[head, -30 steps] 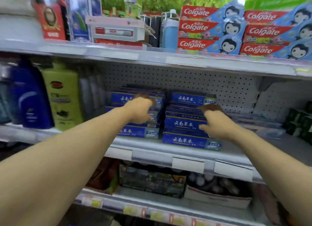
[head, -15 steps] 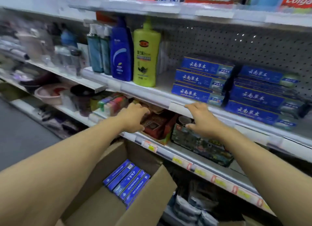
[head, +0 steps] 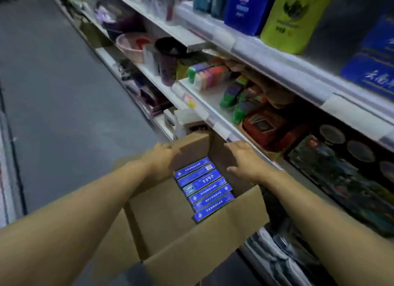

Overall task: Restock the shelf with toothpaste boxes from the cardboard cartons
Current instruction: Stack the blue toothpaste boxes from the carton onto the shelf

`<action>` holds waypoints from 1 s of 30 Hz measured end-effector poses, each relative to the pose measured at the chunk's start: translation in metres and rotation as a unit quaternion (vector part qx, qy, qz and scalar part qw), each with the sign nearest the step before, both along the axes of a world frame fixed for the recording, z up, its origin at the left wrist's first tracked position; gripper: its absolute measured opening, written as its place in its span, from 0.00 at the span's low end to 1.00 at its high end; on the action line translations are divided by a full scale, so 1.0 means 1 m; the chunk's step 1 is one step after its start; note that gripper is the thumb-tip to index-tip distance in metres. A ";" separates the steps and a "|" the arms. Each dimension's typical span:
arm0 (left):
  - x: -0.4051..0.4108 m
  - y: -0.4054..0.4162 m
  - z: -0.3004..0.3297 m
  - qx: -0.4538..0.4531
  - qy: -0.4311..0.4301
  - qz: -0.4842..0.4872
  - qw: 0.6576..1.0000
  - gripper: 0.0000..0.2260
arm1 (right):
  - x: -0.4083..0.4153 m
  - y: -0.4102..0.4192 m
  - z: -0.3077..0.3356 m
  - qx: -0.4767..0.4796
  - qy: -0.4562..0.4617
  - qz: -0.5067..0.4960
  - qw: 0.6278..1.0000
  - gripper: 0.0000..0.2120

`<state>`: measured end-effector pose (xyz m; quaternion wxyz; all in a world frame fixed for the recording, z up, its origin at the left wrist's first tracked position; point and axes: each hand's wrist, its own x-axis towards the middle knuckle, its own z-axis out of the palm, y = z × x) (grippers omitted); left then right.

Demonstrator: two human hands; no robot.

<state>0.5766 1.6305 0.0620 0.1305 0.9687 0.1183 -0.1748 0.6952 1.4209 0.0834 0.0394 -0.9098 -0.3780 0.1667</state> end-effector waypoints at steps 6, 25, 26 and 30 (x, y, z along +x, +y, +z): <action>0.010 0.007 -0.098 -0.006 0.093 0.046 0.995 0.29 | 0.035 0.030 -0.101 -0.038 0.078 0.043 0.995 0.33; 0.093 -0.063 -0.337 -0.182 0.075 0.142 0.970 0.17 | 0.110 0.005 -0.292 -0.113 0.168 0.023 0.979 0.31; 0.094 -0.064 -0.341 -0.169 0.077 0.136 0.973 0.18 | 0.111 0.004 -0.295 -0.114 0.166 0.022 0.979 0.31; 0.091 -0.066 -0.352 -0.114 0.082 0.112 0.984 0.18 | 0.114 0.001 -0.298 -0.114 0.167 0.013 0.979 0.29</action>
